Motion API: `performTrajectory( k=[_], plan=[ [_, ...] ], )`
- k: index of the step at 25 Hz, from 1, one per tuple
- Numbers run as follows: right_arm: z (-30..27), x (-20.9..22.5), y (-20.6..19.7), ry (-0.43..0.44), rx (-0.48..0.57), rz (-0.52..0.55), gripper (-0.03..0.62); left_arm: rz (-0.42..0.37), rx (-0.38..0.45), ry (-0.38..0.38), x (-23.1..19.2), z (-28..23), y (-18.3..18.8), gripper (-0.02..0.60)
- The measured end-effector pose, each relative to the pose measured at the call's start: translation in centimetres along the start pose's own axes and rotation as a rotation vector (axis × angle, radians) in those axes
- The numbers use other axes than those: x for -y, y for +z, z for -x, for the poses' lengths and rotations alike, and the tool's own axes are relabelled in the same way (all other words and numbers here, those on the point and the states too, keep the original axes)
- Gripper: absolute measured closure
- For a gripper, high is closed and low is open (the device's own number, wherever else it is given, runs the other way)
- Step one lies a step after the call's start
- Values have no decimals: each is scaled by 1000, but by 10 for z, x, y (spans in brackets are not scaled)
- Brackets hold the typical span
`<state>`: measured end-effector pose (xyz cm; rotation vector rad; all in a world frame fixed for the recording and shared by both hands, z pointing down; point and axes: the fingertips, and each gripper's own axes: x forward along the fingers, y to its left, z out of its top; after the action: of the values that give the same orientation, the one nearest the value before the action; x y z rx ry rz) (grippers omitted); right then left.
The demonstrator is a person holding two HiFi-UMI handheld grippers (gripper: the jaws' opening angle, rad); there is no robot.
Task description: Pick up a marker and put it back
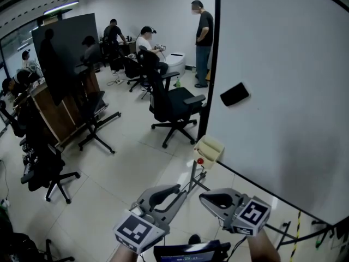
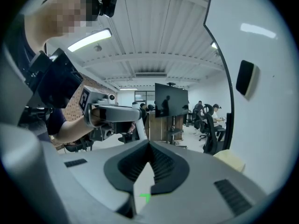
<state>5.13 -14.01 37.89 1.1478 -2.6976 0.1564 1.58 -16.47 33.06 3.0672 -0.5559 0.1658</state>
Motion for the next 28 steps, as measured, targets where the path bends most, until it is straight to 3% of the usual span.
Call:
performTrajectory(
  k=[15,20,28],
  plan=[
    [14,129,1,3,37,-77,580,-7,-19,46,-40,-114,21,508],
    [11,164,-12,1,37,-87,580,-12,-32,33,-56,-151,13,508],
    [2,204,-16,-85,11,-99,580,-25,-19,-41,-87,-192,9,508]
  ],
)
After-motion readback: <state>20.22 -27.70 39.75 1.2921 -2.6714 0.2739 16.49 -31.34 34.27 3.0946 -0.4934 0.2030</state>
